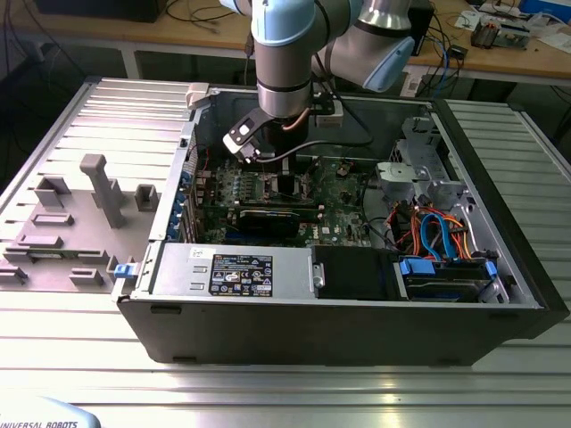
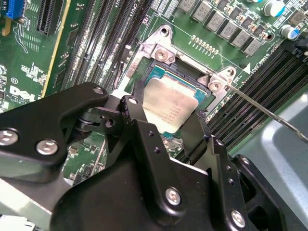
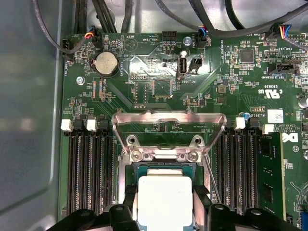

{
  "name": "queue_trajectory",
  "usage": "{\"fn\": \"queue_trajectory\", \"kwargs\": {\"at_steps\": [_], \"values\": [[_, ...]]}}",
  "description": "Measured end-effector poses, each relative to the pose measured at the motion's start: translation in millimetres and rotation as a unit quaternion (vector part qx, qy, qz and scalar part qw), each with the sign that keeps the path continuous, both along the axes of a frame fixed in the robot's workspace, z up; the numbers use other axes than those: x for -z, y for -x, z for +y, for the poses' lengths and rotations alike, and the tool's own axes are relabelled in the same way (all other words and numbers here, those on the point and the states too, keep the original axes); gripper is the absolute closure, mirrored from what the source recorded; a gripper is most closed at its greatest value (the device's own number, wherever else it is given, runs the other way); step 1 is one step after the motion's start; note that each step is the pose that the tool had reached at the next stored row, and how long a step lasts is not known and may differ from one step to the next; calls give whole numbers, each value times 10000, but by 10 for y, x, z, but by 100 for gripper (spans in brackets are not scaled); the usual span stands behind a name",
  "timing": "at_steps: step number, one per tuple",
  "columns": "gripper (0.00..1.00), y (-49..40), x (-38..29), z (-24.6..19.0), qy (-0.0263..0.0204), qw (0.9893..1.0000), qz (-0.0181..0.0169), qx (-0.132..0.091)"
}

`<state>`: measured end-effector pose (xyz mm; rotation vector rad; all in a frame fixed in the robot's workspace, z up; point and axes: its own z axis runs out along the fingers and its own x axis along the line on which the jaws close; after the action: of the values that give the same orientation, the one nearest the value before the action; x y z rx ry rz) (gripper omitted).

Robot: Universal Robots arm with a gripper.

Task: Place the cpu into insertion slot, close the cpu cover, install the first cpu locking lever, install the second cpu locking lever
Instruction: 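Place the cpu into insertion slot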

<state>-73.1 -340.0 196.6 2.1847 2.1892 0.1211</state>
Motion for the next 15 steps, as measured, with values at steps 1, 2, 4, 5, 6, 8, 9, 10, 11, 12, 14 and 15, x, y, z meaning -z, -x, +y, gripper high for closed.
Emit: {"fn": "queue_trajectory", "kwargs": {"at_steps": [1,2,4,5,6,8,9,10,11,12,14,15], "values": [[45,0,1,0,0,10000,0,0],[38,0,0,0,1,10000,1,0],[38,0,-1,-1,3,10000,2,0],[38,0,-1,-1,3,10000,2,0],[38,0,-1,-1,3,10000,3,0],[38,0,-3,-1,3,10000,2,0],[38,1,-11,-1,3,10000,3,0],[38,0,-28,-1,3,10000,2,0],[38,0,-44,-1,3,10000,2,0],[38,0,-69,-1,3,10000,3,1],[38,0,-109,-1,3,10000,8,3],[38,-1,-133,-1,3,10000,16,4]]}}
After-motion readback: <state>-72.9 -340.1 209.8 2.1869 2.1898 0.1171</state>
